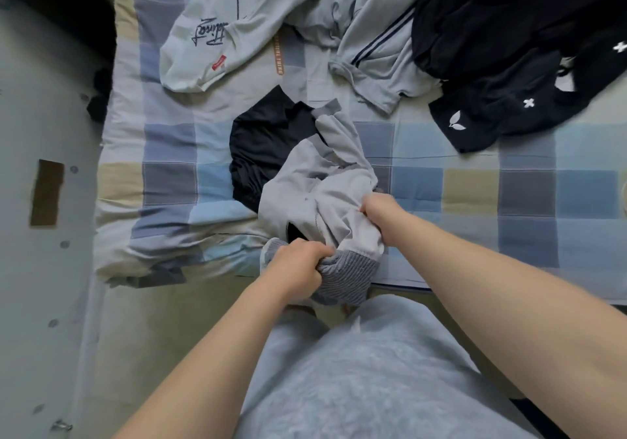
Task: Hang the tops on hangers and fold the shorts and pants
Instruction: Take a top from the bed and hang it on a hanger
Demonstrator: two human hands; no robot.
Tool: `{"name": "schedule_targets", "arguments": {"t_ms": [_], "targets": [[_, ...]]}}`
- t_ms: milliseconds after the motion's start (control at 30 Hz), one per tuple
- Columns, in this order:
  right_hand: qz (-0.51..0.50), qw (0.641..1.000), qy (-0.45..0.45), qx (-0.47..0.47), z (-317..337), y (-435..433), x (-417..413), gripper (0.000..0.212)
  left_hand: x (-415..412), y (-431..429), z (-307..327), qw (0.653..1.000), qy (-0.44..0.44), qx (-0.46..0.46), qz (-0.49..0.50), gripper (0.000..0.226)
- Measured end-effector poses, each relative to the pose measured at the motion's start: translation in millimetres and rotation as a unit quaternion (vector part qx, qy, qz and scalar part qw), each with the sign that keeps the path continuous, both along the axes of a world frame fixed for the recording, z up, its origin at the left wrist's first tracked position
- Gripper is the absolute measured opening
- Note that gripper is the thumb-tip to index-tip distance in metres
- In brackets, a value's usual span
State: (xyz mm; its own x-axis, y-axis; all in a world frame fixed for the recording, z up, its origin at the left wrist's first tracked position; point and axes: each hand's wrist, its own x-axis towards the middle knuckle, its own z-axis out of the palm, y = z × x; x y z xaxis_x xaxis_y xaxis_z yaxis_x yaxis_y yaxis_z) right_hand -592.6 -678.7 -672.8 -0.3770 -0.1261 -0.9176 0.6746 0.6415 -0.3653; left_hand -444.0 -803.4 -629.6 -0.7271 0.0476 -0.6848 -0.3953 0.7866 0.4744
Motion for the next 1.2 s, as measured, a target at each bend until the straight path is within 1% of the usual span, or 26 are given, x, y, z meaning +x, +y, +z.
{"name": "schedule_targets", "arguments": {"t_ms": [67,133,167,200,267,300,367,400,433,467,500,533,567,600,633,700,733,767,800,833,900,967,1033,1100,1167,1200], "targets": [[-0.066,0.996,0.021,-0.057,11.7,2.1,-3.2,0.024,-3.7,-3.4,-0.6,0.992,-0.094,0.064,0.053,0.025],[-0.082,0.99,0.027,-0.108,33.2,7.0,-7.3,0.032,-11.7,-8.8,2.0,0.981,-0.112,0.101,0.12,0.029],[-0.083,0.988,0.036,-0.128,50.6,10.4,-10.9,0.031,-18.2,-11.9,4.2,0.98,-0.09,0.085,0.158,0.031],[-0.078,0.985,0.05,-0.144,66.3,14.5,-15.1,0.024,-25.4,-14.5,9.1,0.978,-0.051,0.044,0.197,0.033],[-0.067,0.981,0.083,-0.161,105.4,22.7,-25.3,0.013,-40.9,-20.9,22.4,0.956,0.047,-0.058,0.285,0.032],[-0.07,0.98,0.096,-0.161,123.0,30.1,-31.1,0.019,-48.5,-25.4,31.7,0.935,0.101,-0.088,0.328,0.031],[-0.053,0.974,0.108,-0.19,159.1,39.5,-46.8,0.032,-63.5,-36.0,55.2,0.907,0.202,-0.087,0.358,0.038],[-0.025,0.972,0.111,-0.208,177.5,43.5,-54.4,0.028,-72.9,-38.4,67.2,0.909,0.229,-0.084,0.337,0.049],[0.019,0.97,0.119,-0.211,196.0,46.9,-60.7,0.019,-82.1,-38.8,82.4,0.913,0.25,-0.067,0.316,0.058],[0.041,0.966,0.135,-0.216,213.0,50.6,-65.0,0.012,-90.9,-36.9,98.8,0.917,0.263,-0.049,0.296,0.059],[0.024,0.96,0.148,-0.237,226.2,54.8,-68.9,0.018,-101.8,-30.4,116.6,0.917,0.275,-0.008,0.29,0.051],[-0.013,0.95,0.167,-0.262,234.8,59.8,-73.3,0.032,-110.3,-26.6,129.8,0.921,0.298,-0.003,0.252,0.042],[-0.031,0.944,0.186,-0.27,244.2,64.1,-76.4,0.046,-115.3,-23.4,142.0,0.915,0.328,0.033,0.232,0.035],[-0.034,0.938,0.202,-0.279,252.1,67.3,-78.8,0.05,-118.8,-19.9,150.9,0.901,0.368,0.094,0.211,0.025],[-0.033,0.931,0.219,-0.289,259.7,70.7,-78.1,0.041,-121.0,-17.5,164.0,0.885,0.366,0.189,0.214,0.015],[-0.024,0.918,0.251,-0.305,272.7,76.8,-79.7,0.022,-129.8,-11.2,181.5,0.902,0.347,0.211,0.149,0.009],[-0.024,0.914,0.266,-0.305,277.1,80.4,-80.6,0.023,-133.3,-5.0,193.5,0.9,0.36,0.199,0.142,0.006],[-0.026,0.913,0.281,-0.294,279.4,83.2,-82.6,0.029,-132.7,-3.2,200.5,0.89,0.362,0.234,0.147,0.013],[-0.027,0.912,0.298,-0.279,279.4,85.0,-84.7,0.035,-134.8,-2.9,206.1,0.875,0.399,0.239,0.137,0.015],[-0.028,0.911,0.314,-0.265,280.7,85.8,-85.1,0.038,-139.5,1.1,213.1,0.859,0.404,0.278,0.148,0.013],[-0.042,0.905,0.329,-0.267,285.3,86.2,-84.9,0.04,-145.1,8.1,225.5,0.845,0.38,0.337,0.168,0.013],[-0.096,0.898,0.301,-0.307,290.6,87.5,-87.3,0.041,-153.5,15.6,240.4,0.837,0.358,0.373,0.177,0.02],[-0.171,0.887,0.247,-0.351,297.3,90.6,-91.9,0.041,-156.9,26.0,249.3,0.831,0.334,0.4,0.194,0.024],[-0.21,0.876,0.221,-0.372,304.4,93.1,-96.8,0.035,-157.8,36.6,250.6,0.838,0.331,0.387,0.196,0.032],[-0.205,0.889,0.237,-0.333,309.5,94.5,-100.8,0.023,-157.6,45.0,247.0,0.859,0.369,0.304,0.181,0.034],[-0.191,0.899,0.252,-0.301,309.3,94.7,-103.5,0.025,-157.3,44.9,245.5,0.864,0.366,0.289,0.189,0.031]]}}
